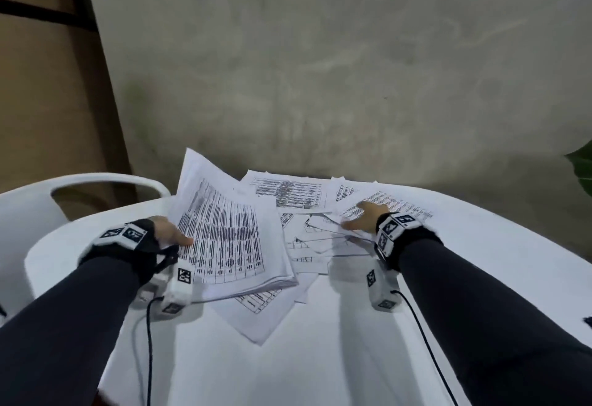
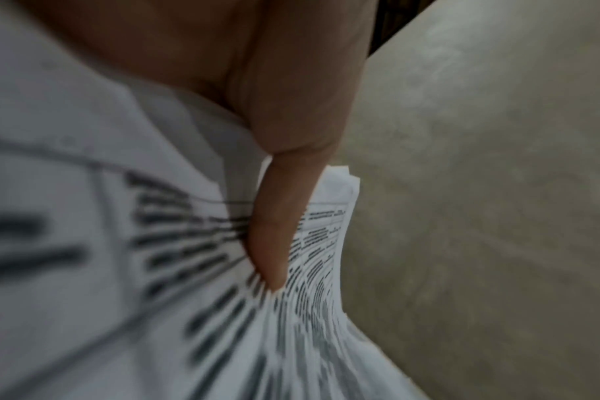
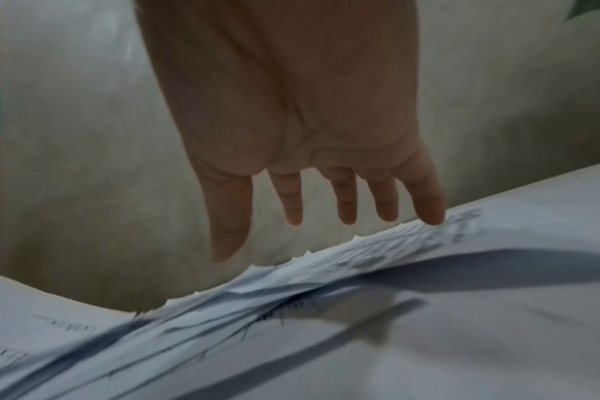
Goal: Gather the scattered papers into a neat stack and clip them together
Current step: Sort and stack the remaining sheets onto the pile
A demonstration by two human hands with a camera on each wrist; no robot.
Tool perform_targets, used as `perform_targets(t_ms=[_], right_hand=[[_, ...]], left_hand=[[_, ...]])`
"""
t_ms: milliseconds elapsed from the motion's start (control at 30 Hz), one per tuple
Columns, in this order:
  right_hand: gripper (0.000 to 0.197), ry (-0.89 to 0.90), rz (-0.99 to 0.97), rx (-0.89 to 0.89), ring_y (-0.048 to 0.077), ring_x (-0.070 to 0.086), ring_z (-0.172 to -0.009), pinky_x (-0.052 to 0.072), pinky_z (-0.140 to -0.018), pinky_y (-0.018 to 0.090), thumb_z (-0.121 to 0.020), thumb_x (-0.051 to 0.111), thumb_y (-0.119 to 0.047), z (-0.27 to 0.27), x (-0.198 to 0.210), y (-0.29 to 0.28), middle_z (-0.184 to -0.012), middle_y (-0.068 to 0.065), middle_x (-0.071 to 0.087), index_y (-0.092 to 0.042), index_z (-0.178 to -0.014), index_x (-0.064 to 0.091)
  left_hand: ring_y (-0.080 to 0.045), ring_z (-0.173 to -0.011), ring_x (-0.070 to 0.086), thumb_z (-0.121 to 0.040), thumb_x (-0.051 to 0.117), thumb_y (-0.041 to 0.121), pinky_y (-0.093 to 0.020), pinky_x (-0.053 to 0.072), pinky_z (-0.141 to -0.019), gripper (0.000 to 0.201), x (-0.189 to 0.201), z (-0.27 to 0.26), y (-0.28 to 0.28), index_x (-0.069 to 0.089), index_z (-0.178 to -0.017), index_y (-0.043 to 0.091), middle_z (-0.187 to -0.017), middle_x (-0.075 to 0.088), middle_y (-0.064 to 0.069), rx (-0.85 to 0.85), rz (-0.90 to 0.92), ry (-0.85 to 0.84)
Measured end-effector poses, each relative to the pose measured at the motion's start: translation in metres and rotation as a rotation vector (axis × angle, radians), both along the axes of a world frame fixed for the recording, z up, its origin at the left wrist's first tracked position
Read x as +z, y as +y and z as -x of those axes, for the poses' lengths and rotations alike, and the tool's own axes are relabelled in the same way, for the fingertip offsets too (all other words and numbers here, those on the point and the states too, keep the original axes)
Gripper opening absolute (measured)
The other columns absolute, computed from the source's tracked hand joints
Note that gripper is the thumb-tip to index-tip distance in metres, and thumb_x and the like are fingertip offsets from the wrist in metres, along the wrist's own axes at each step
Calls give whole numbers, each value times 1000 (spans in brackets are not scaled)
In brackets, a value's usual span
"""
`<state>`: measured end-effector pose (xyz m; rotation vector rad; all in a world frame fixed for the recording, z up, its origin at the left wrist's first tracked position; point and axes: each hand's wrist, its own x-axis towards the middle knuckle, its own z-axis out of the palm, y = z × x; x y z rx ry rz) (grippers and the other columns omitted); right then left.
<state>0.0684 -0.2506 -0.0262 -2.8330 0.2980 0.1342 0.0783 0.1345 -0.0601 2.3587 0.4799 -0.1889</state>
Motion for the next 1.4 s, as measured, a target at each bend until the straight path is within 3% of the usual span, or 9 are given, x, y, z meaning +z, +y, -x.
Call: perform_targets(t_ms=[167, 333, 533, 733, 833, 967, 1033, 1133, 1400], right_hand=[[91, 87, 144, 110, 40, 16, -144, 20, -115, 50, -80, 48, -70, -38, -2, 38, -157, 19, 7, -29, -152, 9], [100, 203, 364, 315, 33, 40, -133, 32, -109, 48, -64, 26, -89, -59, -20, 52, -151, 9, 36, -33, -146, 22], [76, 253, 342, 308, 38, 24, -142, 21, -114, 46, -92, 49, -49, -18, -18, 48, -155, 20, 23, -17, -152, 14], [79, 323, 376, 364, 39, 18, -143, 16, -116, 49, -88, 53, -54, 46, -15, 20, -157, 19, 15, -28, -151, 14], [70, 398, 344, 438, 32, 29, -141, 24, -109, 29, -93, 50, -46, 78, -8, 5, -155, 18, 23, -27, -151, 16], [51, 359, 143, 464, 16, 45, -131, 32, -89, 10, -91, 56, -41, 106, -2, -10, -148, -1, 41, -34, -140, 43], [37, 236, -58, 347, 7, 58, -101, 39, -67, 6, -92, 57, -35, 112, 4, -24, -121, -11, 59, -28, -128, 58], [39, 22, 58, 98, 16, 56, -102, 44, -91, 18, -93, 53, -35, 114, 1, -60, -124, 0, 62, -13, -123, 61], [85, 349, 382, 167, 27, 50, -128, 39, -108, 35, -69, 58, -65, 123, -8, -68, -140, 7, 51, -17, -138, 46]], left_hand=[[-33, -109, 60, -75, 73, 4, -36, 45, -99, 42, -10, -15, 5, 62, -113, -9, -115, 66, -19, -133, 140, 95], [-24, -84, 69, -79, 62, -12, -34, 55, -82, 23, -17, -6, 9, 63, -98, 2, -86, 76, -9, -239, 413, 93], [-28, -119, 58, -35, 94, 38, -47, 35, -111, 102, -40, 12, 9, 58, -124, 6, -124, 64, -12, -366, 489, 40], [-19, -123, 51, -16, 89, 58, -38, 29, -115, 84, -43, 47, 7, 74, -91, 23, -128, 60, -5, -222, 503, -7], [-22, -122, 52, -33, 89, 51, -39, 31, -113, 65, -33, 75, -3, 74, -87, 18, -126, 61, -8, -67, 527, 90], [-21, -47, 54, -73, 75, 37, -23, 41, -52, 50, -15, 105, -37, 62, -103, 0, -59, 60, -15, 2, 278, 84], [-28, -68, 61, -81, 69, 33, -31, 45, -62, 57, -6, 111, -54, 56, -121, -5, -80, 66, -19, 5, 157, 71], [-32, -117, 55, -81, 69, 34, -31, 41, -99, 57, 3, 115, -66, 58, -123, -2, -129, 57, -16, -73, -7, 85], [-14, -61, 45, -83, 69, 22, -22, 34, -54, 23, -3, 118, -83, 58, -74, 5, -76, 52, -4, -84, 21, 80]])
